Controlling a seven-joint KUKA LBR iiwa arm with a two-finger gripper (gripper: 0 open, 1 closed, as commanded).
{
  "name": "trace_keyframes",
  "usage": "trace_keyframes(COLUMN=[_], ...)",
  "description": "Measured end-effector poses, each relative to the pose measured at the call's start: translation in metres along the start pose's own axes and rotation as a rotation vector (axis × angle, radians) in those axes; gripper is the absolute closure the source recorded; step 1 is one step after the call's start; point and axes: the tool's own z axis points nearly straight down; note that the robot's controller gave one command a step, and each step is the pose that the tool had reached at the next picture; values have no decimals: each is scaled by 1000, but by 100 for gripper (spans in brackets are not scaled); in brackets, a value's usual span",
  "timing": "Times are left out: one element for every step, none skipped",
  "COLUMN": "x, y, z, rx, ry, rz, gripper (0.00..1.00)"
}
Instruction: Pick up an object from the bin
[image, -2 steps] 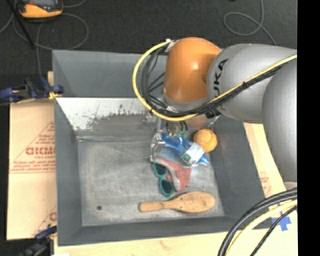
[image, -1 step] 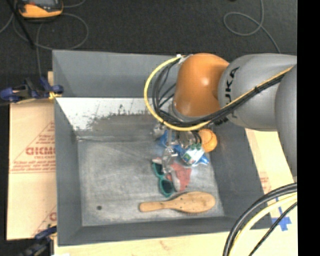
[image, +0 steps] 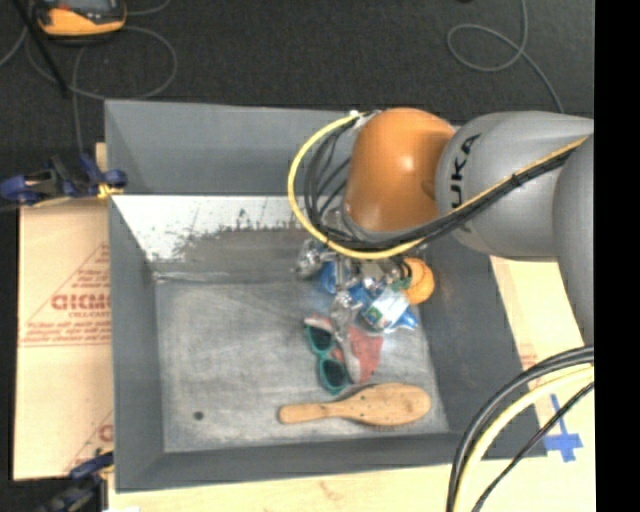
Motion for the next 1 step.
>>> trace_keyframes(x=[36], y=[1], z=[25], rx=[2], ry=[1], rz=[-72], gripper=[0])
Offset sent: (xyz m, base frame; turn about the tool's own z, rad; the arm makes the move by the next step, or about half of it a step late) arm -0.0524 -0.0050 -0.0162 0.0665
